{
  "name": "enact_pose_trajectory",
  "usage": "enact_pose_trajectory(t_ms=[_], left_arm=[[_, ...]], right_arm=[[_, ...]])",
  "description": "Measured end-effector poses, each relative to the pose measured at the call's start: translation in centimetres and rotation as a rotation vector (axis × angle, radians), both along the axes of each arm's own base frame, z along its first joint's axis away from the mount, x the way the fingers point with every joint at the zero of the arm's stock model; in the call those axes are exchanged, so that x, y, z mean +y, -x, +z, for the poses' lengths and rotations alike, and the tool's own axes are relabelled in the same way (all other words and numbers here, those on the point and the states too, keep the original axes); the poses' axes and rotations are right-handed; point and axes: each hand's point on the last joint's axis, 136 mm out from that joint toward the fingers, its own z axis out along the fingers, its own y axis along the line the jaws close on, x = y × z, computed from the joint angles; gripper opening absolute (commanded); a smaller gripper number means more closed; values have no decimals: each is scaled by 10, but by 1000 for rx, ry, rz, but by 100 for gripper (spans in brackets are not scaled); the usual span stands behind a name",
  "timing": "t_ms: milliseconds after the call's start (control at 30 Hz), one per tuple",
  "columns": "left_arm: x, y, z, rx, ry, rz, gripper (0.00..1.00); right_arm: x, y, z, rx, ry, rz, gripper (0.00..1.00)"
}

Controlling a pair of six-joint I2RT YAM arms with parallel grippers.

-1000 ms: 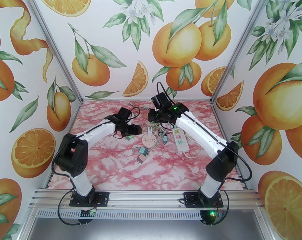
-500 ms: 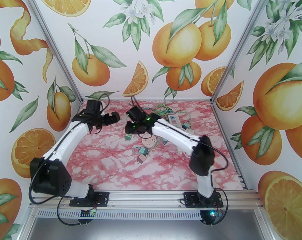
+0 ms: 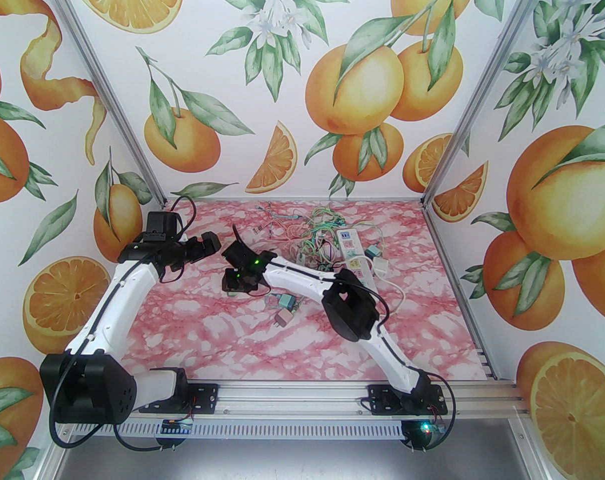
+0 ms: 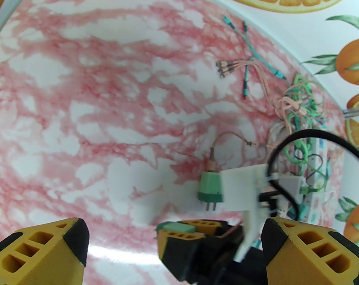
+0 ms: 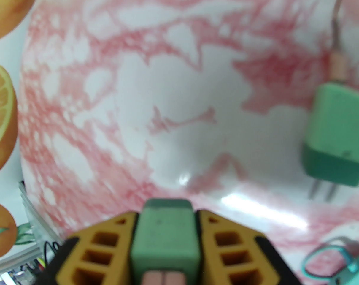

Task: Pull the plug off the socket

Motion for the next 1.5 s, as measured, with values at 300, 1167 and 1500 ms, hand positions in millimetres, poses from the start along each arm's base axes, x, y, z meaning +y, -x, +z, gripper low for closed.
enact_pose_trajectory(t_ms=[300, 1167, 1500], left_arm=[[-3, 6, -9, 24, 14, -11, 100], [-101, -13, -34, 21, 47, -249, 87], [-161, -12, -57, 65, 26, -364, 71]], right_arm=[[6, 7, -6, 26, -15, 10, 66], [-186, -36, 118, -245, 201, -163, 100], [-264, -50, 109, -254, 229, -315, 95]])
